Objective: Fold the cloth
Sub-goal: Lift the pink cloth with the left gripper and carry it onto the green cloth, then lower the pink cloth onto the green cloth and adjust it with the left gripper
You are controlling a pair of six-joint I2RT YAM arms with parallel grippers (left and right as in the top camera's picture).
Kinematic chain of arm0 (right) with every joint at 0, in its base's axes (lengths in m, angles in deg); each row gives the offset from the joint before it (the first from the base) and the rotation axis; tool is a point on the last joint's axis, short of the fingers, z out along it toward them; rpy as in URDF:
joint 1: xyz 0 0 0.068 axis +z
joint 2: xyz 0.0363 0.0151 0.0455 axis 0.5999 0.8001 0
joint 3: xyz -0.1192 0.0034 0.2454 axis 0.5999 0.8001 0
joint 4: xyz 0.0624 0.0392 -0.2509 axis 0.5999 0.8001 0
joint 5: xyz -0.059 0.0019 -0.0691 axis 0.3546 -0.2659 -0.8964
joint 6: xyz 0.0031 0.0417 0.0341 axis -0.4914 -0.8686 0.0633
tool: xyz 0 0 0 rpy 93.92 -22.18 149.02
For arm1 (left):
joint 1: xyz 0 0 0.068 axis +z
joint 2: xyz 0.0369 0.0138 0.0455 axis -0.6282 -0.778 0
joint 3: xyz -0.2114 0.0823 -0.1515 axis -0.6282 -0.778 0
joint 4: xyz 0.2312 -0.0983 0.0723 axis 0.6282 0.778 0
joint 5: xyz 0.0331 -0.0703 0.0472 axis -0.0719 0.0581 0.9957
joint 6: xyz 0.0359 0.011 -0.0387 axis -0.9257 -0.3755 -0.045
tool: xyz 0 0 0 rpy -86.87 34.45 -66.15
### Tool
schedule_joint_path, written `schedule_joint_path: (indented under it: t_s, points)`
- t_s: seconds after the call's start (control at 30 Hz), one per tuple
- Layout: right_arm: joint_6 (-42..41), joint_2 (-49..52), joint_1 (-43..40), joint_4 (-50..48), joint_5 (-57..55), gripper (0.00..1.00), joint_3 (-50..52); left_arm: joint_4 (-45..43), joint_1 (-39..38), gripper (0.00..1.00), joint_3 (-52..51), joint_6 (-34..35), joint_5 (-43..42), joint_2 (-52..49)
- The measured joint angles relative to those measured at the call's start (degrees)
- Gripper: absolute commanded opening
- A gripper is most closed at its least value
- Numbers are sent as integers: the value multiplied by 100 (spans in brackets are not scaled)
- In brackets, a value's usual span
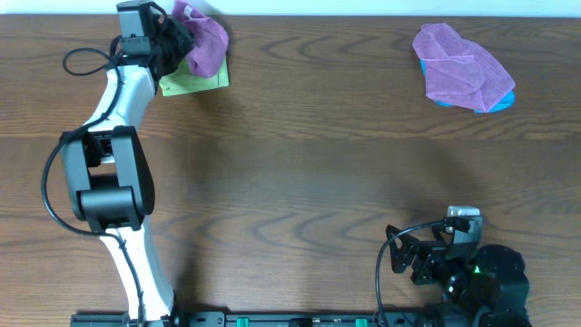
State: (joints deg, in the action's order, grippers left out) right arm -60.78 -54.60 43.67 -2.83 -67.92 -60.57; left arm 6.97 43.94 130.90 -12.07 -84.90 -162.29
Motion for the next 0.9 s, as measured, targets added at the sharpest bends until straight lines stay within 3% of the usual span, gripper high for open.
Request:
schedule_joint_path:
  t_s: [0.37,0.57,0.67,0.8,0.9]
  points:
    - [0,0,0,0,0,99,0,431,363,6,0,-120,72,-4]
    - [0,0,0,-2,0,99,0,647,356,30,0,-374,245,-4]
    - [0,0,0,0,0,99,0,699,363,36,0,-490,321,-2]
    - [0,0,0,0,0,99,0,710,409,51,0,-621,391,-4]
    - [0,0,0,-2,0,99,0,715,503,55,0,-660,415,-4]
